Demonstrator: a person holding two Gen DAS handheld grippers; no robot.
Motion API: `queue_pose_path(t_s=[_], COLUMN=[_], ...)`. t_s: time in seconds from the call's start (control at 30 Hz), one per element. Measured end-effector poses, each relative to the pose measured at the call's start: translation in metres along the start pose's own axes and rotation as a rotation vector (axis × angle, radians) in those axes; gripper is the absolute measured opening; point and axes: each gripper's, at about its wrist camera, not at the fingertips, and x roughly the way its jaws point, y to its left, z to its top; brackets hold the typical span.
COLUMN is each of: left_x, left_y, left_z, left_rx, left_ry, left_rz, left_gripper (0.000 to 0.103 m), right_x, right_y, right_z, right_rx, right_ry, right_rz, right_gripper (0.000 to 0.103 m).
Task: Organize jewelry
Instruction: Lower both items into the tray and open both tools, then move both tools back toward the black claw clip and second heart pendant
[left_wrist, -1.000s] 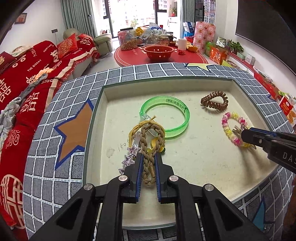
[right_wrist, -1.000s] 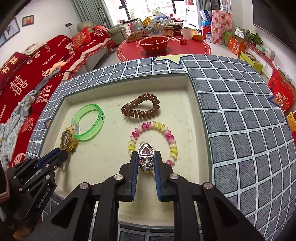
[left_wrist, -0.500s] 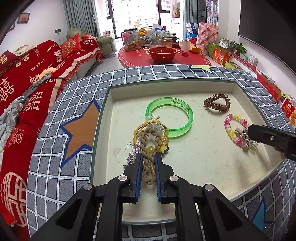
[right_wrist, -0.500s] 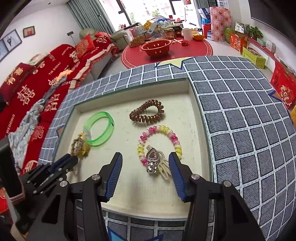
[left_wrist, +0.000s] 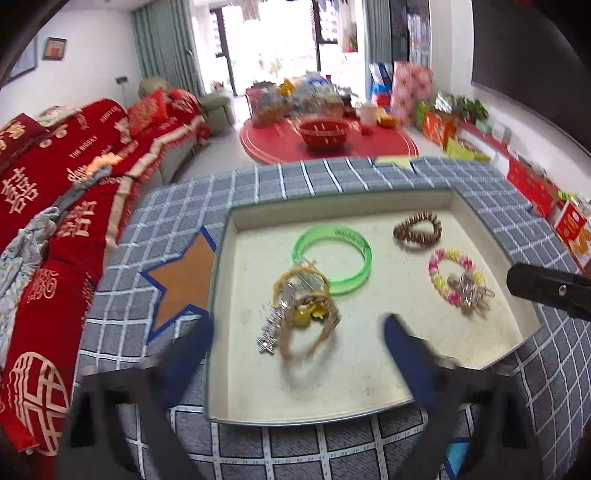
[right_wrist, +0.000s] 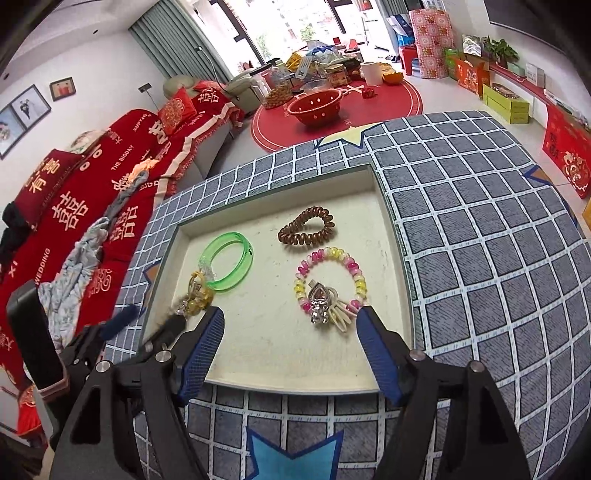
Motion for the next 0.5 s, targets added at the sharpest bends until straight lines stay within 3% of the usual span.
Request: queue_pose_path(t_s=[0.2,0.5], left_x=[-0.017,-0.042], left_y=[-0.001,0.005], left_z=[-0.003,-0.022], left_rx=[0.011,-0.005], left_ry=[-0.002,0.026], left_rz=[0.002,-0.006], left_gripper=[0.103,0.103], right_x=[-0.018,-0.043], right_y=[0.004,0.010], right_z=[-0.008,-0.031], right_rx=[-0.001,-0.014], right_ry=[-0.016,-0.027], right_rz=[0.009,0.042], right_gripper=[0.077,0.090])
